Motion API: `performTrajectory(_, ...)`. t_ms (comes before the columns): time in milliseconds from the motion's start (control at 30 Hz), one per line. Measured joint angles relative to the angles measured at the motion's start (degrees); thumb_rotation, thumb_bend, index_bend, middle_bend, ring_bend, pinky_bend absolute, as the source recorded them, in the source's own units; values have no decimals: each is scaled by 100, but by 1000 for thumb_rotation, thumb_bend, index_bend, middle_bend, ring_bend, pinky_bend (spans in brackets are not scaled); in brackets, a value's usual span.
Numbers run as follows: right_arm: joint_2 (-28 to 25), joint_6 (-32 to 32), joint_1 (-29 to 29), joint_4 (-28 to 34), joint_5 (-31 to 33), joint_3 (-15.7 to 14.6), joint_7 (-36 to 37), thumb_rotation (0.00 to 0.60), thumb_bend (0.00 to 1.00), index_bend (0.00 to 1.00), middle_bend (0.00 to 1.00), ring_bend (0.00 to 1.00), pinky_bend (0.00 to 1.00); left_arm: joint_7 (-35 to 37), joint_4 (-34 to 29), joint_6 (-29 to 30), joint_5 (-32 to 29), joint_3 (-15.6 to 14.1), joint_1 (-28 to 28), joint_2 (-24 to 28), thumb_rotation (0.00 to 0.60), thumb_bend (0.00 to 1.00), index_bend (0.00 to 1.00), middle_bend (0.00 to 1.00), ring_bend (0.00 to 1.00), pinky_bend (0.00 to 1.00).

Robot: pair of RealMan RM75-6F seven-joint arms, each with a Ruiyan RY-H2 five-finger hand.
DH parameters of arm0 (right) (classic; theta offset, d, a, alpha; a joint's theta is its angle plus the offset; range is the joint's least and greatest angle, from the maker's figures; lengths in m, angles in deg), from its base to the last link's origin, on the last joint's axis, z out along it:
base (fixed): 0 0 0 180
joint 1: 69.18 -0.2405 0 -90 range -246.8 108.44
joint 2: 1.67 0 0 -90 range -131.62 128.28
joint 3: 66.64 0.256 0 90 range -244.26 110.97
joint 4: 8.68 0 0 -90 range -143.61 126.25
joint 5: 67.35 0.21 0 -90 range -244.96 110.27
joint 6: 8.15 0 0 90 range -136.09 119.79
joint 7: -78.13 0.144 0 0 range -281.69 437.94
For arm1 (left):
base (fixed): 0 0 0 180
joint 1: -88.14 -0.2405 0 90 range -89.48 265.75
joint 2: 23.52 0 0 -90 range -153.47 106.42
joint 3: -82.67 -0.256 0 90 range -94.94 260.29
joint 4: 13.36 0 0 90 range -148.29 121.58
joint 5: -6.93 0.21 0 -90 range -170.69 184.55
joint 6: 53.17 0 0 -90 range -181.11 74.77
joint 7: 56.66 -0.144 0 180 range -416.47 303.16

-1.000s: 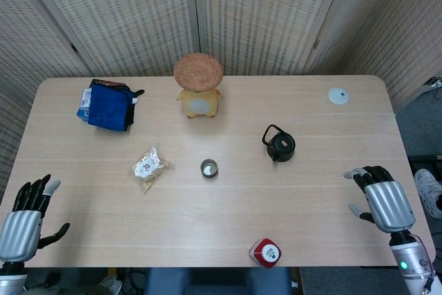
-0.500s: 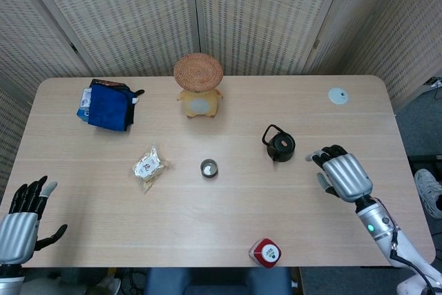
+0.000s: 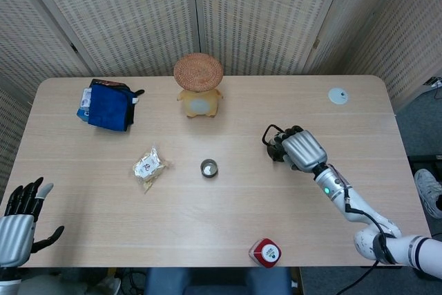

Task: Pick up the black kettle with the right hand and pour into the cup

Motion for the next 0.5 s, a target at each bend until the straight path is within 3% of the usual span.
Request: performTrajectory(500, 1063, -727, -1029, -1372, 860, 44, -206, 600, 186, 300, 342, 234, 188, 56, 57, 57, -81, 1, -94, 27, 600, 222, 115, 0, 0, 0)
